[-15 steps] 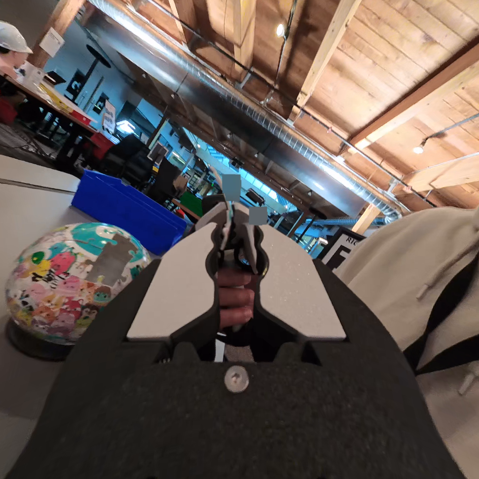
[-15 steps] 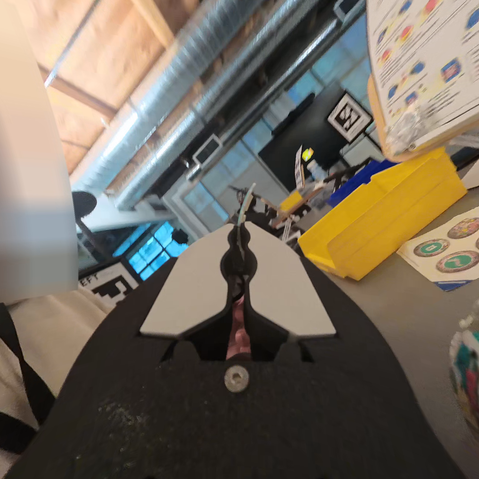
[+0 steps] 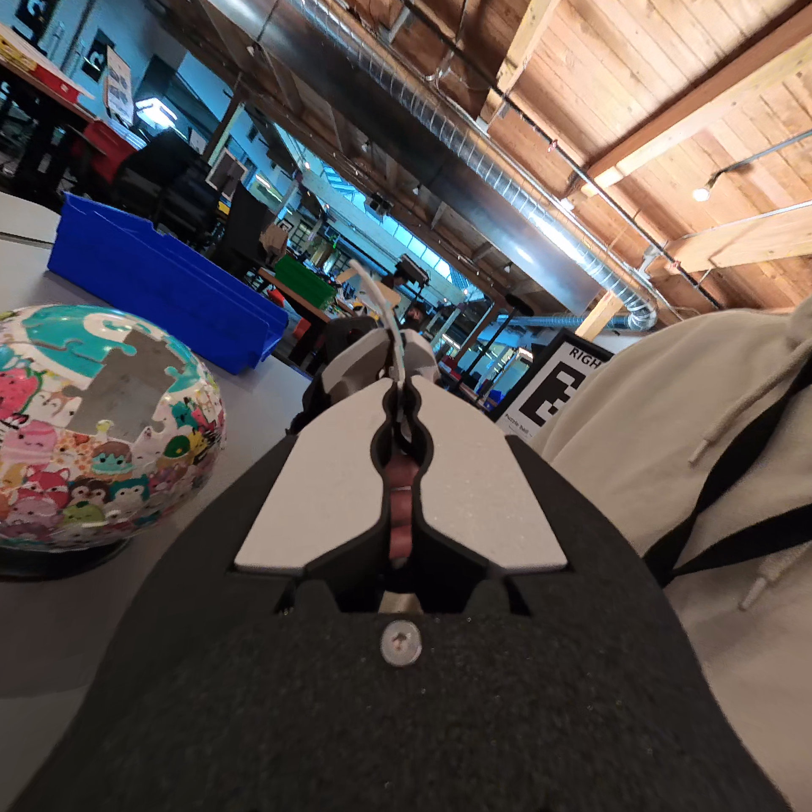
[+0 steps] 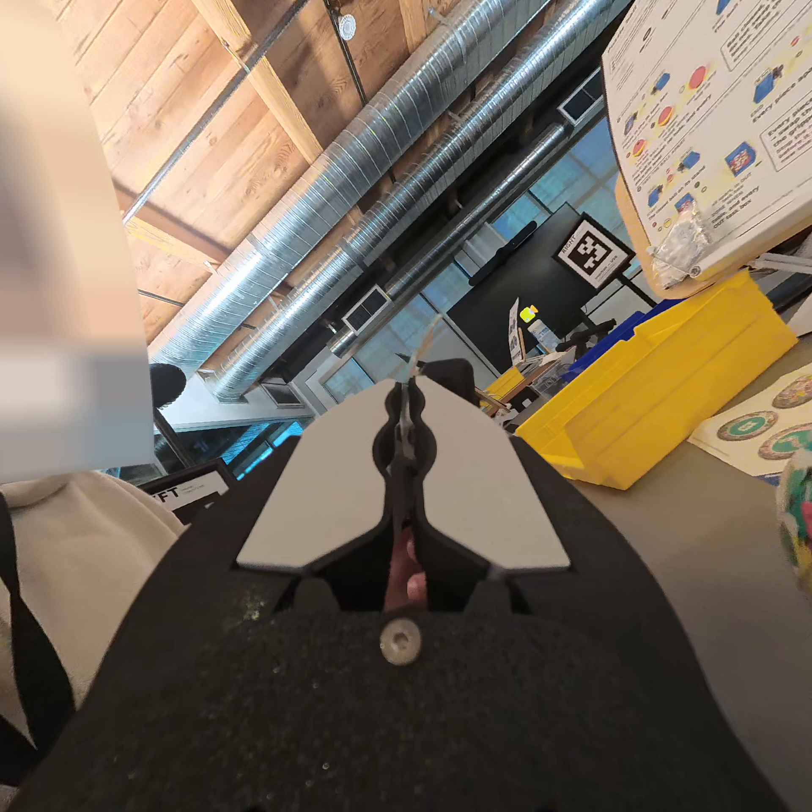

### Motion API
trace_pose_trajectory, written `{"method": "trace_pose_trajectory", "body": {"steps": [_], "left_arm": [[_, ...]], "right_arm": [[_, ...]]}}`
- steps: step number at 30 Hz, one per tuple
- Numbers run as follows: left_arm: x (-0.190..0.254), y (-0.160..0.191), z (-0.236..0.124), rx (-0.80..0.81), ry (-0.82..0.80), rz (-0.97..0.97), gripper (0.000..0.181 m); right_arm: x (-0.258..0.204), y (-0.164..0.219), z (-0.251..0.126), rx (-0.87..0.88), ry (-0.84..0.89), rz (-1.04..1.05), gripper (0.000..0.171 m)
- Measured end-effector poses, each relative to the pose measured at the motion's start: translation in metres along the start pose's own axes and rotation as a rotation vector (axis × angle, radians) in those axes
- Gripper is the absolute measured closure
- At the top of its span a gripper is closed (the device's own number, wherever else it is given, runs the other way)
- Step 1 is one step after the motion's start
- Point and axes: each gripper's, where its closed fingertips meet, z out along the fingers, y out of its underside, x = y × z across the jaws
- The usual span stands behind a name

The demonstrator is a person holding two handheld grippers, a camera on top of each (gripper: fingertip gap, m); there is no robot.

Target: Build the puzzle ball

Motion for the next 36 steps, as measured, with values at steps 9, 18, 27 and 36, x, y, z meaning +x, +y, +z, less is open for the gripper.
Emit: {"method": "trace_pose_trajectory", "body": {"steps": [9,18,27,36], "left_arm": [[-0.017,0.006,-0.012,-0.433,0.088,-0.071,0.179],[-0.073,-0.003,-0.022,-1.024,0.178,-0.298,0.179],[-0.086,-0.008,-0.005,-1.153,0.274,-0.49,0.179],[-0.094,-0.009,-0.001,-1.175,0.249,-0.557,0.179]], "right_arm": [[0.011,-0.001,-0.031,-0.17,0.123,-0.185,0.141],[0.05,-0.019,-0.069,-0.725,0.419,-0.967,0.121],[0.078,0.0,-0.063,-0.935,0.432,-1.215,0.108],[0.084,0.008,-0.058,-0.938,0.437,-1.353,0.102]]}}
